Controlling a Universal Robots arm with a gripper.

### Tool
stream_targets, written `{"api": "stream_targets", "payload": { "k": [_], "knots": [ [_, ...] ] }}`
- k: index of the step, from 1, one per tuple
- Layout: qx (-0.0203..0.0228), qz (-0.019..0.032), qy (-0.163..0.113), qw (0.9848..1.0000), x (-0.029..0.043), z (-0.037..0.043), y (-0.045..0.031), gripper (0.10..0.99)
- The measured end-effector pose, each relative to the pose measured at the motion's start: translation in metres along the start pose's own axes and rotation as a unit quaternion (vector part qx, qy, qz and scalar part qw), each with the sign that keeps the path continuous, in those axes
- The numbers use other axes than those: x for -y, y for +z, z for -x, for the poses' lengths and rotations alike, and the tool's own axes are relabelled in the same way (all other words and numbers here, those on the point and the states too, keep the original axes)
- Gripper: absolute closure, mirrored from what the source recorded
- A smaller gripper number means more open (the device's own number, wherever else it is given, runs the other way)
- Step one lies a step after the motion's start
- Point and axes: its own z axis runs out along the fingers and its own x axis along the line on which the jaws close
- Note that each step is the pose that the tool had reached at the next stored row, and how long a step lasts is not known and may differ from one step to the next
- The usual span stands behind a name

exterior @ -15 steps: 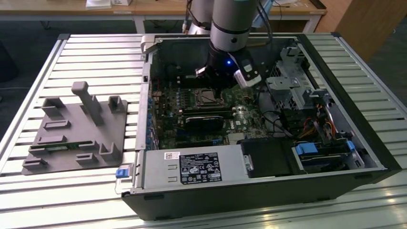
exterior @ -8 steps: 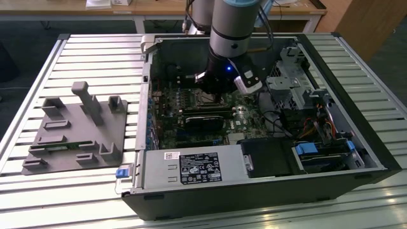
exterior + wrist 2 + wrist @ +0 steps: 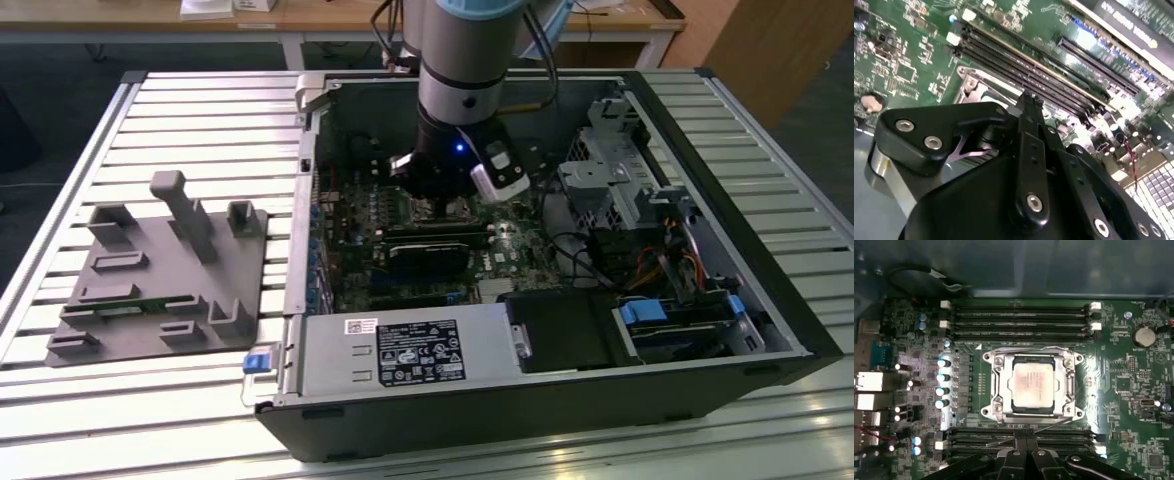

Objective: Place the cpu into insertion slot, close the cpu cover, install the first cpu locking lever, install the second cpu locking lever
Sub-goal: 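Install the second cpu locking lever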

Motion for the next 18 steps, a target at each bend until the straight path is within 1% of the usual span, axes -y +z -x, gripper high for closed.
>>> {"api": "stream_targets", "payload": {
  "k": [1,2,3,4,6,8,18],
  "knots": [
    [-0.0001,0.0064,0.000,1.0000,0.0005,-0.0001,0.0000,0.980],
    [-0.0001,0.0140,0.000,0.9999,0.0011,-0.0002,0.0000,0.980],
    [-0.0003,0.0201,0.000,0.9998,0.0022,-0.0002,-0.0001,0.980],
    [-0.0004,0.0224,0.000,0.9997,0.0037,-0.0003,-0.0002,0.980],
    [-0.0004,0.0247,0.000,0.9997,0.0062,-0.0021,-0.0004,0.980],
    [-0.0004,0.0256,0.000,0.9997,0.0074,-0.0043,-0.0002,0.980],
    [-0.0004,0.0266,0.000,0.9996,0.0086,-0.0054,0.0029,0.980]
  ]
}}
